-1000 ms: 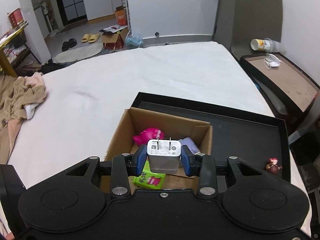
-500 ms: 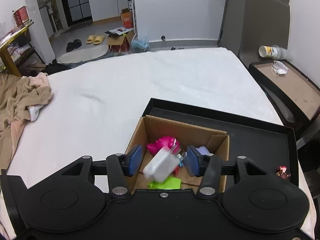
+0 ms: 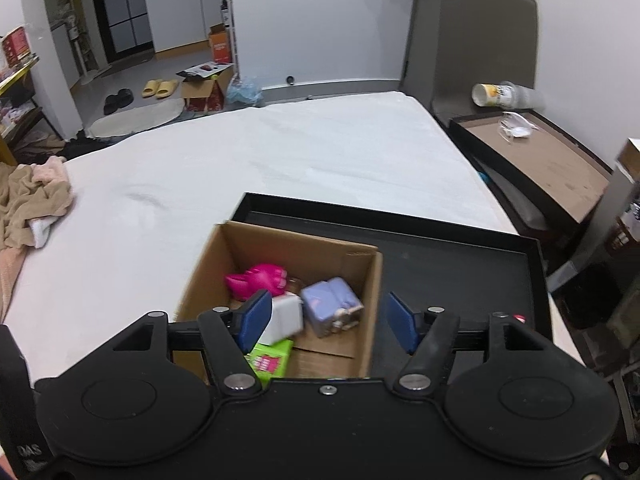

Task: Organize rigid objects
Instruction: 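Carry the white charger into the box and open the right gripper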

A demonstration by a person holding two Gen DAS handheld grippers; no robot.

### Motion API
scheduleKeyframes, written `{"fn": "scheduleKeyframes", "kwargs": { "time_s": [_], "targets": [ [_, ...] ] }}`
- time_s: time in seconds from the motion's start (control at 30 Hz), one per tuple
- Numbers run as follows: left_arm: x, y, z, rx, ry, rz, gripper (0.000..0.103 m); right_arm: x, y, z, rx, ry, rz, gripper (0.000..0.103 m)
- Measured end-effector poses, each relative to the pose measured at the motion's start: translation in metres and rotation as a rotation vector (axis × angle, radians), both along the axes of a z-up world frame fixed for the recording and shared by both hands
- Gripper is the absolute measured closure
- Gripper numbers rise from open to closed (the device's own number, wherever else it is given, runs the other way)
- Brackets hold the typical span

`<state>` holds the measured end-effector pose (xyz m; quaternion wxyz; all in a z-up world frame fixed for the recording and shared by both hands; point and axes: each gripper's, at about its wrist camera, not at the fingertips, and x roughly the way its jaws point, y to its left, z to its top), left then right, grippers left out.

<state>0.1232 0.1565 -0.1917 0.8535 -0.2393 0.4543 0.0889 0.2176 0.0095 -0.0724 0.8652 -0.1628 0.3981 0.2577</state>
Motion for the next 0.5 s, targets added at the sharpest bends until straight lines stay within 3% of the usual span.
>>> {"fn": "scheduleKeyframes", "kwargs": {
  "time_s": [0.5],
  "targets": [
    [0.003,-0.003,0.0,0.014,0.013,0.007,0.078,0.018,-0.055,-0.01,0.012,0.018,-0.077,0.032]
  ]
}}
